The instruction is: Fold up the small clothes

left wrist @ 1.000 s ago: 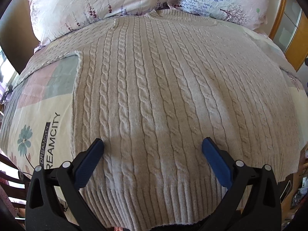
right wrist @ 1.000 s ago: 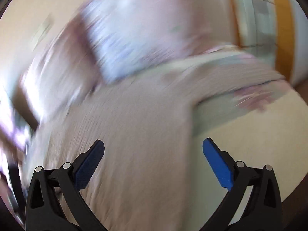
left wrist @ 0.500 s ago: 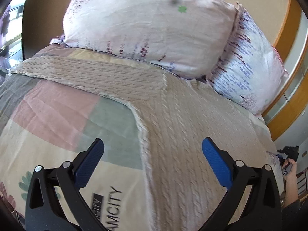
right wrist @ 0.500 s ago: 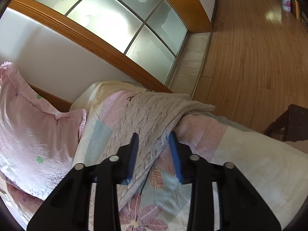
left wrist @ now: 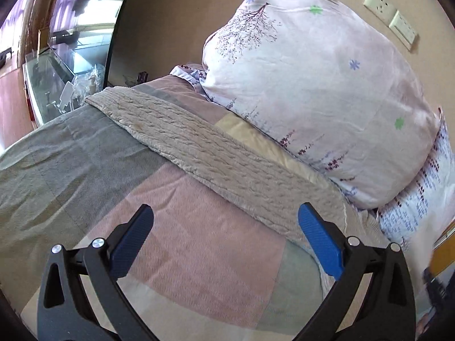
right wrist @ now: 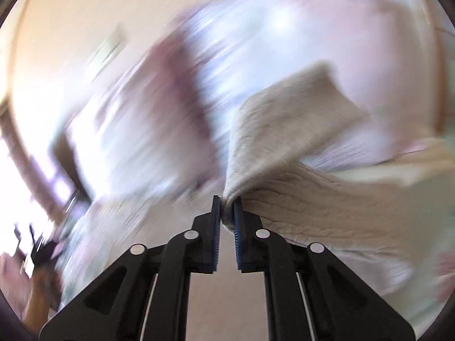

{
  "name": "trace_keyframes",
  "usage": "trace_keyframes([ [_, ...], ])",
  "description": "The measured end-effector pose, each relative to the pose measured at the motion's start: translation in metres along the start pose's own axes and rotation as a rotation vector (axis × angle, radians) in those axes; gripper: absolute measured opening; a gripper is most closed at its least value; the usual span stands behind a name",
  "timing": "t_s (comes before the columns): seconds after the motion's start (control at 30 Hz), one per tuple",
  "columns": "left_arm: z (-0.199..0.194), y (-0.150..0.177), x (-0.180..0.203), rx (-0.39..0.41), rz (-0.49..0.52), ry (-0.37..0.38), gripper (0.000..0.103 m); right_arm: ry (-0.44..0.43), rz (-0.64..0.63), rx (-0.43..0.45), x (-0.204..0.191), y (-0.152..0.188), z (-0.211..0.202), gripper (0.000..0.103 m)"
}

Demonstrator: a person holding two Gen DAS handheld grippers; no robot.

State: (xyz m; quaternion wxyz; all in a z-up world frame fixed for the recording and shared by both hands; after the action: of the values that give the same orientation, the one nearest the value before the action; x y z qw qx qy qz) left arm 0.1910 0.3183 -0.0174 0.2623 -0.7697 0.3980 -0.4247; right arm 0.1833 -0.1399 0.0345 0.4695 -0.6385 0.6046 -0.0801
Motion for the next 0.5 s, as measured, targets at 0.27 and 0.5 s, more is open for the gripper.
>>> trace_keyframes([
  [0.27,0.032,-0.042,-0.061,-0.014,-0.156,-0.089,0.101,0.012,0.044,0.010,0.011,0.004,-0.012,0.074],
  [0.5,0.062,-0.065,-0.120,-0.017,-0.448,-0.125,0.066,0.200,0.127,0.033,0.082,0.017,-0.044,0.082],
])
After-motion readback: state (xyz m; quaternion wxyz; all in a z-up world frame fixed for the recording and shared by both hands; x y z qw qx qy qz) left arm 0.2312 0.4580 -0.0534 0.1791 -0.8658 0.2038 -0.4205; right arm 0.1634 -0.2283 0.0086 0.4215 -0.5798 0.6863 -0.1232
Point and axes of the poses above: each gripper's, at about its wrist camera, not at the fingertips, and z roughly the way its jaws point, x to its right, y to its underside, the point moved 9 cm from there along z, roughly the way its jaws point, and after that the axes turned 8 degrees about x, right-handed, at the moved point
